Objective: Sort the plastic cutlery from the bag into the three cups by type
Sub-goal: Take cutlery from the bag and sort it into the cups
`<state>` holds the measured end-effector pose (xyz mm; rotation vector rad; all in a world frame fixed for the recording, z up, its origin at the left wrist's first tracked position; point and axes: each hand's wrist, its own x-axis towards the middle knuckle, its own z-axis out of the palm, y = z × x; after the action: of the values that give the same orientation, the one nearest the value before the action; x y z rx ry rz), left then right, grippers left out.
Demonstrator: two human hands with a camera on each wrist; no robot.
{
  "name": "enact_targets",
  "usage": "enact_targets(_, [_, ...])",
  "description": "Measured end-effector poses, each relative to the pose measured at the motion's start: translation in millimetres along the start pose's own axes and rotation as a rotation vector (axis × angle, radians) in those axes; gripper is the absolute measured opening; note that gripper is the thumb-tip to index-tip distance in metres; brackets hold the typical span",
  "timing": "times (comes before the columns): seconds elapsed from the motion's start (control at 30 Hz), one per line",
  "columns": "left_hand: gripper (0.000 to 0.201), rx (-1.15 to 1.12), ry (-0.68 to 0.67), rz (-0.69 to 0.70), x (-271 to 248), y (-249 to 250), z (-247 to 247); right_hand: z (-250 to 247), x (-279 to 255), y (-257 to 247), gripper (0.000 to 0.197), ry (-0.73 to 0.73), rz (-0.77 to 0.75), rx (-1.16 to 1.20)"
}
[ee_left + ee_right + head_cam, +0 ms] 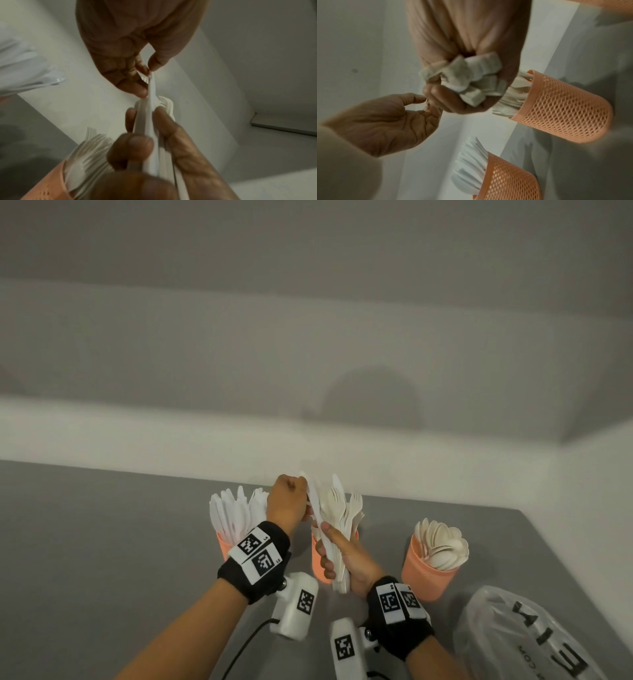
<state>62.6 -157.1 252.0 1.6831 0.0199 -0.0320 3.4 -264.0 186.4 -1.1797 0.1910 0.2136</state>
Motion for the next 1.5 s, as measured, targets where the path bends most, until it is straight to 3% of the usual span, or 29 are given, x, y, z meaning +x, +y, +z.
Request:
enact_targets(0.1, [0.004, 0.11, -0.057, 0.051, -4, -7, 5, 0, 2, 1, 0.027, 0.028, -0.015, -0.019])
enact_targets(0.2, [0.012, 0.176, -0.089, 0.064, -5, -11, 4, -1, 1, 2, 0.024, 0.034, -0.037, -0.045])
enact_targets(0.37, [0.013, -0.146, 0.085, 0.112, 1, 6, 0, -6, -1, -3, 0.018, 0.099, -0.066, -0.072])
enact_targets(0.47, [0.013, -0.231, 0.119, 0.148, 6, 17, 0, -13, 4, 2, 0.016, 0.167, -0.117, -0.204])
enact_targets(0.57, [0.016, -0.021, 0.07, 0.191, 8, 14, 7, -15, 7, 4, 0.017, 0.189, -0.155, -0.303])
enact_targets(0.7, [0.017, 0.124, -0.081, 0.112, 4, 6, 24, -12, 2, 3, 0.015, 0.173, -0.192, -0.375])
enact_targets(0.87, [0.035, 0.208, -0.086, 0.059, 6, -3, 32, -10, 0, 4, 0.012, 0.191, -0.206, -0.412])
enact_targets(0.93, [0.034, 0.231, -0.078, 0.06, 7, -3, 32, -12, -1, 4, 0.016, 0.16, -0.19, -0.369])
enact_targets(1.0, [0.025, 0.249, -0.065, 0.083, 8, -2, 32, -14, -3, 3, 0.006, 0.115, -0.169, -0.314])
enact_targets(1.1, [0.017, 0.217, -0.053, 0.123, 10, -8, 32, -17, -2, 2, 0.014, 0.108, -0.142, -0.196])
enact_targets(1.33, [0.033, 0.129, 0.019, 0.15, 8, -16, 30, -14, -1, 3, 0.029, 0.072, -0.107, -0.087])
enact_targets(1.5, [0.019, 0.091, 0.015, 0.15, 6, -18, 24, -17, 9, 6, 0.047, 0.128, -0.161, -0.156])
